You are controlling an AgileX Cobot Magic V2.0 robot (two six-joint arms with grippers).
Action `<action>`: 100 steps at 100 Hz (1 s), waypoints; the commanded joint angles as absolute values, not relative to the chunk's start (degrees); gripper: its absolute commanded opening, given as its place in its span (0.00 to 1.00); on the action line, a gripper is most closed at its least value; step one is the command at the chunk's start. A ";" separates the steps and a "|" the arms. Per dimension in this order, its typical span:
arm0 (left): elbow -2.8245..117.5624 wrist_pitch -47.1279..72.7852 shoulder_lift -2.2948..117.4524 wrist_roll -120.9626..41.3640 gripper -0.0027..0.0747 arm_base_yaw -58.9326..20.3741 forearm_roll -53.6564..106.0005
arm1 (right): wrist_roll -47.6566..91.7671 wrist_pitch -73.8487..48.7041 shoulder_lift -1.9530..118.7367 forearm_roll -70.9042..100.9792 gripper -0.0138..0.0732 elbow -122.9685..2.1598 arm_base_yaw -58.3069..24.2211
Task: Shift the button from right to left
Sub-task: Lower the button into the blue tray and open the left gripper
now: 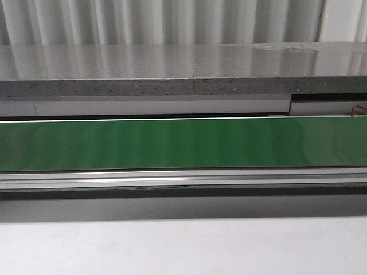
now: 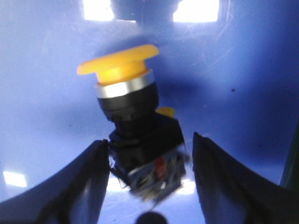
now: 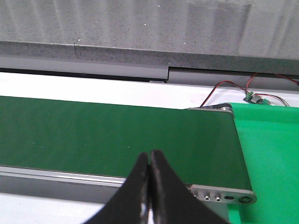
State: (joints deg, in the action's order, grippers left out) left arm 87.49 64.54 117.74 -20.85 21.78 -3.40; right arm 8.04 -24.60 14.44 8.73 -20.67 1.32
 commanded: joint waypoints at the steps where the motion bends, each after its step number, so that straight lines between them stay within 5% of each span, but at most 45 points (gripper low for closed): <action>1: 89.11 63.81 114.31 -20.78 0.56 21.83 -2.84 | 8.59 -20.05 14.88 9.12 0.08 -22.07 1.23; 29: 89.11 60.92 108.62 -20.38 0.49 21.83 -2.03 | 8.59 -20.05 14.88 9.12 0.08 -22.07 1.23; 55: 88.47 59.67 99.85 -18.93 0.01 20.55 7.03 | 8.59 -20.05 14.88 9.12 0.08 -22.07 1.23; 100: 70.24 42.84 80.68 -12.07 0.01 5.11 7.30 | 8.59 -20.05 14.88 9.12 0.08 -22.07 1.23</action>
State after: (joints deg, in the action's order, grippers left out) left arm 72.09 48.65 86.15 -13.79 8.45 6.04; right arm 8.04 -24.60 14.44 8.73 -20.67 1.32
